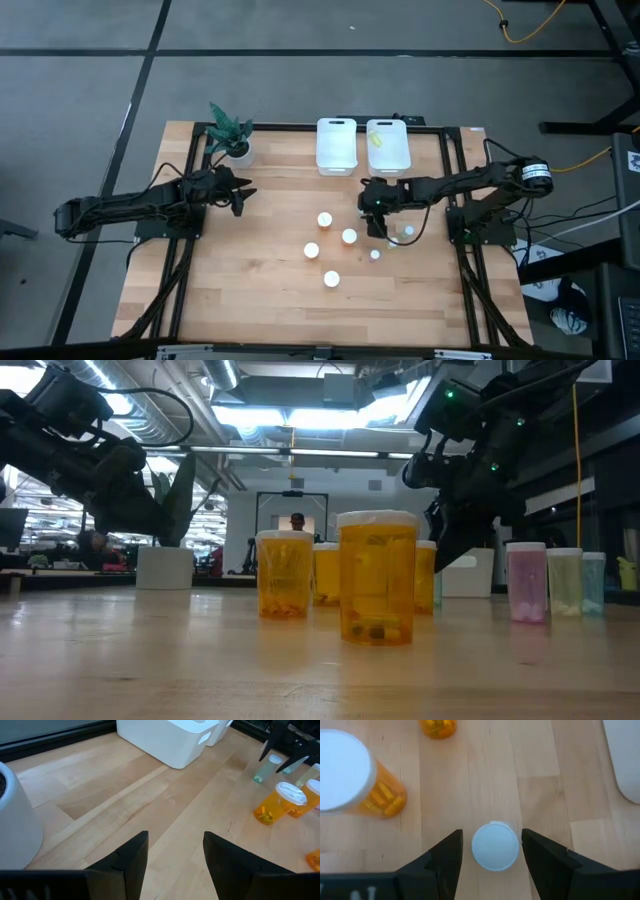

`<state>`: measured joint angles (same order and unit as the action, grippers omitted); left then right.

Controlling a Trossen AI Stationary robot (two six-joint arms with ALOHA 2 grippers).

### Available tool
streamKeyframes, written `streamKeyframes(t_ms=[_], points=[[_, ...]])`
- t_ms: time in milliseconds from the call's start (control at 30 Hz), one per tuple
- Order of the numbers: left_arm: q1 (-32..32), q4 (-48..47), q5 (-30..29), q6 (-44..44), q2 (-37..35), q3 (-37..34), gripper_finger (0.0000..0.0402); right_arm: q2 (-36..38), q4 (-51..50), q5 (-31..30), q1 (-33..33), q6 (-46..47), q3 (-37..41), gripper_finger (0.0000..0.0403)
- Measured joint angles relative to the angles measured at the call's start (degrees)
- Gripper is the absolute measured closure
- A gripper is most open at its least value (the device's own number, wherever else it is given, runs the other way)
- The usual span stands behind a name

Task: Pick and place medicine bottles into bin by pill shape (circle, oval)
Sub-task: Put the small blue pill bottle into the right white bin

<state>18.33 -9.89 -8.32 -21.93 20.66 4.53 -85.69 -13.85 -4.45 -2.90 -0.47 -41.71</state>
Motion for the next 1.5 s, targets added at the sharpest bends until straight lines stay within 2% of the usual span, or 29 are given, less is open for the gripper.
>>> streamKeyframes(t_ms=[200, 467, 700, 800, 933, 1000, 1167, 1333, 1500], points=[[0.0, 0.0, 0.0, 0.0, 0.0, 0.0, 0.0220, 0.0, 0.0, -0.1, 0.0, 0.0, 0.0, 0.0211], [0.0, 0.0, 0.0, 0.0, 0.0, 0.0, 0.0220, 0.0, 0.0, -1.0, 0.0, 0.3, 0.0, 0.0292], [0.0, 0.0, 0.0, 0.0, 0.0, 0.0, 0.0220, 0.3, -4.1, -1.3, -0.1, 2.9, -3.5, 0.0292], [0.0, 0.0, 0.0, -0.1, 0.0, 0.0, 0.0220, 0.4, -10.3, -5.9, -0.1, 3.0, -7.6, 0.0291], [0.0, 0.0, 0.0, -0.1, 0.0, 0.0, 0.0220, 0.7, -19.5, -17.7, -0.2, 3.0, -13.8, 0.0289], [0.0, 0.0, 0.0, -0.1, 0.0, 0.0, 0.0220, 1.3, -24.1, -21.4, -0.8, 2.9, -16.2, 0.0291], [0.0, -0.2, 0.0, 0.0, 0.0, 0.0, 0.0220, 5.8, -30.3, -26.4, -4.4, 2.9, -18.5, 0.0289], [0.0, -0.2, -0.2, 0.0, 0.0, 0.0, 0.0220, 11.1, -28.7, -25.5, -11.0, 3.1, -17.3, 0.0290], [0.0, -0.2, -1.5, 0.0, 0.0, 0.0, 0.0220, 11.8, -23.1, -24.3, -19.3, 3.0, -14.3, 0.0289]])
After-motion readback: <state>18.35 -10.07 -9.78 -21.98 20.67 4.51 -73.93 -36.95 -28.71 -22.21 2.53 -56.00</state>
